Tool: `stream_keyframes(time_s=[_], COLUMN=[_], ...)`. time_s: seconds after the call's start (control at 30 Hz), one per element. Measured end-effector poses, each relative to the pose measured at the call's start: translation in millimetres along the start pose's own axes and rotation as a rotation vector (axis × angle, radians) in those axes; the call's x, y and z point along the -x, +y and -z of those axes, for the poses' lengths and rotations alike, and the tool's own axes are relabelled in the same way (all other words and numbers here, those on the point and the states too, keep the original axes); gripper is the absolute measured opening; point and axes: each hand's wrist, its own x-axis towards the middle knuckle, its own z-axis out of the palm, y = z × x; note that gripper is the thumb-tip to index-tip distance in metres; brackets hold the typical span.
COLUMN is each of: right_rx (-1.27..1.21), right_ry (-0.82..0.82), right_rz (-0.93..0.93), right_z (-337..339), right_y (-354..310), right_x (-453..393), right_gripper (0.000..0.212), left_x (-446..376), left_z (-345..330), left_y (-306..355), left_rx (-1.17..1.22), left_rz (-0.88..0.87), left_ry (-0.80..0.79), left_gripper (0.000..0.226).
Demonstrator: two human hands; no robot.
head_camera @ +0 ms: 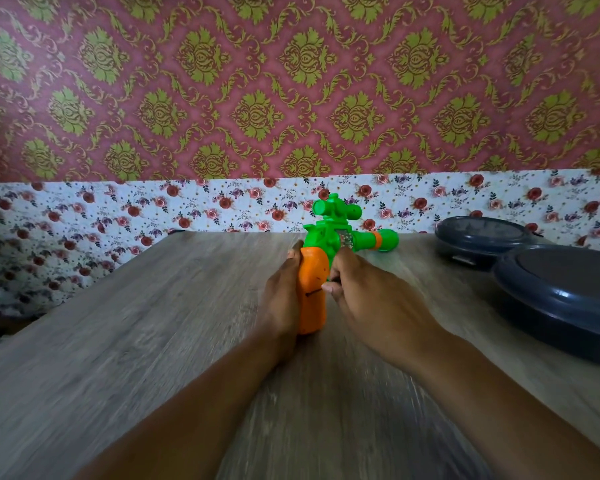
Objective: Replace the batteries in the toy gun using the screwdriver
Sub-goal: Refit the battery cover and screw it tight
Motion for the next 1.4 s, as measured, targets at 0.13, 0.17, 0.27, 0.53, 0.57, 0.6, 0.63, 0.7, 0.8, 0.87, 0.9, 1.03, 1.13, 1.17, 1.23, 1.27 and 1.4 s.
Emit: stream_keyframes(time_s=[0.13, 0.17, 0.27, 0.53, 0.57, 0.6, 0.63, 0.7, 0.8, 0.87, 0.9, 1.03, 1.13, 1.17, 1.23, 1.27, 1.4], right_rx=[0.104, 0.13, 0.134, -0.155, -0.153, -0.154, -0.158, -0.162, -0.154, -0.126, -0.114, 0.003, -0.003, -0.015, 0.027, 0.073, 0.253], right_ry=[0.026, 0.016, -0.037, -0.018, 0.011, 0.034, 0.052, 0.059, 0.055, 0.072, 0.085, 0.06, -0.007, -0.019, -0.01, 0.009, 0.065], right_rz=[-0.009, -0.031, -0.075, -0.111, -0.109, -0.1, -0.088, -0.088, -0.133, -0.146, -0.151, -0.159, -0.126, -0.104, -0.063, -0.041, 0.108], right_z=[-4.4, -6.1, -11.1, -11.3, -12.2, -13.9, -14.9, -15.3, -16.7, -17.8, -18.0, -18.6, -14.5, -13.5, -13.9, -15.3, -18.5], right_y=[-0.1, 0.9, 5.9, 8.5, 6.2, 3.3, 0.1, -3.9, -2.3, -0.9, -0.5, -3.3, -1.4, 0.2, 3.7, 4.8, 6.0], right_x=[0.1, 0.5, -2.2, -4.6, -3.7, -2.7, -1.3, -2.0, -4.4, -5.0, -5.3, -3.4, -3.2, -3.4, -3.7, -3.1, 0.0], right_gripper=[0.032, 0.032, 0.033, 0.016, 0.016, 0.017, 0.017, 0.015, 0.018, 0.021, 0.024, 0.03, 0.035, 0.03, 0.023, 0.024, 0.025], left_x=[-1.6, -3.1, -5.9, -3.9, -3.4, -2.6, -0.4, 0.6, 2.3, 4.3, 4.1, -1.0, -2.1, -3.9, -10.2, -13.2, -7.1], left_z=[1.9, 2.7, 2.1, -1.2, -1.1, -0.8, -0.8, -1.1, -2.5, -4.7, -5.9, -5.7, -5.1, -4.6, -2.8, -1.8, -3.1], left_y=[-2.3, -3.1, -4.3, -0.3, -0.3, -0.5, 0.5, 1.9, 3.9, 7.1, 7.4, 1.8, 2.7, 1.3, -3.9, -6.8, -1.1], left_rx=[-0.004, -0.004, 0.004, -0.037, -0.035, -0.028, -0.016, -0.005, 0.024, 0.036, 0.032, 0.02, 0.039, 0.045, 0.04, 0.037, 0.054], left_rz=[0.007, 0.012, 0.01, -0.022, -0.022, -0.02, -0.014, -0.003, 0.004, 0.034, 0.05, 0.081, 0.087, 0.094, 0.106, 0.103, 0.091], left_ry=[0.013, 0.029, 0.041, -0.018, -0.015, -0.009, -0.006, -0.005, 0.018, 0.046, 0.062, 0.092, 0.092, 0.102, 0.109, 0.111, 0.092], left_gripper=[0.04, 0.037, 0.032, 0.063, 0.061, 0.058, 0.054, 0.05, 0.045, 0.042, 0.051, 0.075, 0.064, 0.062, 0.069, 0.073, 0.062])
